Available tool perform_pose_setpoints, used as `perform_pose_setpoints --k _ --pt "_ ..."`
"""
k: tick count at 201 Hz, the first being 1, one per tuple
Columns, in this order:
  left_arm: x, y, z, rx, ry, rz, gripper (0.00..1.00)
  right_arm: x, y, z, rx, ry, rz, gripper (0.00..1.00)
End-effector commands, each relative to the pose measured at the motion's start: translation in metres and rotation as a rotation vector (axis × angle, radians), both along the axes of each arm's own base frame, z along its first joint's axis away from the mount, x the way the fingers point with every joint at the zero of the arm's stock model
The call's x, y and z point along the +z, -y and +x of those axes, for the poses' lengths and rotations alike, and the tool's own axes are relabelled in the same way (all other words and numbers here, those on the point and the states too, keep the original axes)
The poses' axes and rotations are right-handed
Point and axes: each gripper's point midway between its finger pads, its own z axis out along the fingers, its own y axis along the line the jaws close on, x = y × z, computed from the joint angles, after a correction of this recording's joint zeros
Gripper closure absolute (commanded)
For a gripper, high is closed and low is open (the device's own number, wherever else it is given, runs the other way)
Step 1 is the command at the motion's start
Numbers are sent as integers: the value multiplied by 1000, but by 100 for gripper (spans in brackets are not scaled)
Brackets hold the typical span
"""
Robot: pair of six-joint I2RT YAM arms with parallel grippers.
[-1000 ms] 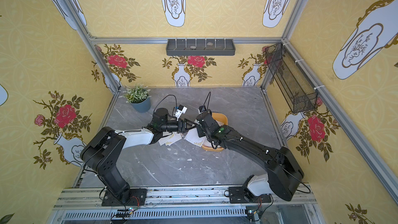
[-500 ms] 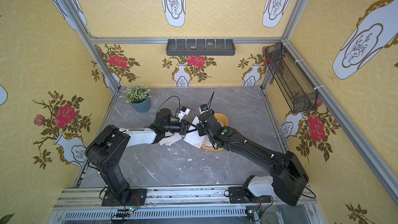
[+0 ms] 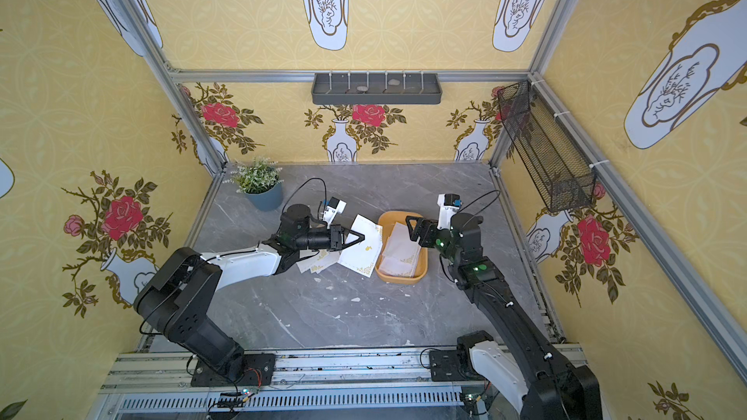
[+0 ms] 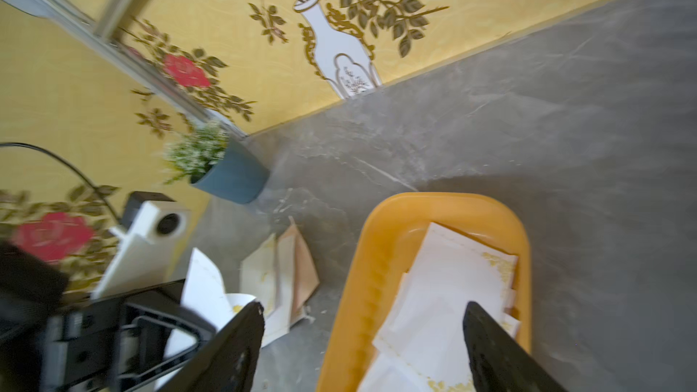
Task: Take out the stationery paper from the storage box
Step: Pick up the stationery paper from the storage box.
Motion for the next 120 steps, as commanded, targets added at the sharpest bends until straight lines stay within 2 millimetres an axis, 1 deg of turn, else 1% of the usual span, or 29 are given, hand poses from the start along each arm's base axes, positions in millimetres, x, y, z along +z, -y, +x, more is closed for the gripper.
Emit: perform_pose_setpoints --k 1,11,26,52,70,106,120 --pt "14 0 4 16 53 -50 100 43 -45 -33 356 59 247 17" --pt "19 0 5 18 59 -63 100 42 -53 -36 422 43 288 17" --pt "23 0 6 25 69 -75 100 36 -63 -38 489 13 331 17" --pt "34 0 8 28 89 -95 100 24 -78 -39 531 -14 338 19" --pt "40 0 8 26 97 -106 100 21 -87 -39 554 -15 346 19" --pt "41 1 10 27 91 -115 100 24 -109 -37 626 -3 387 22" --pt "40 1 10 28 88 -117 100 22 -115 -34 642 -6 402 27"
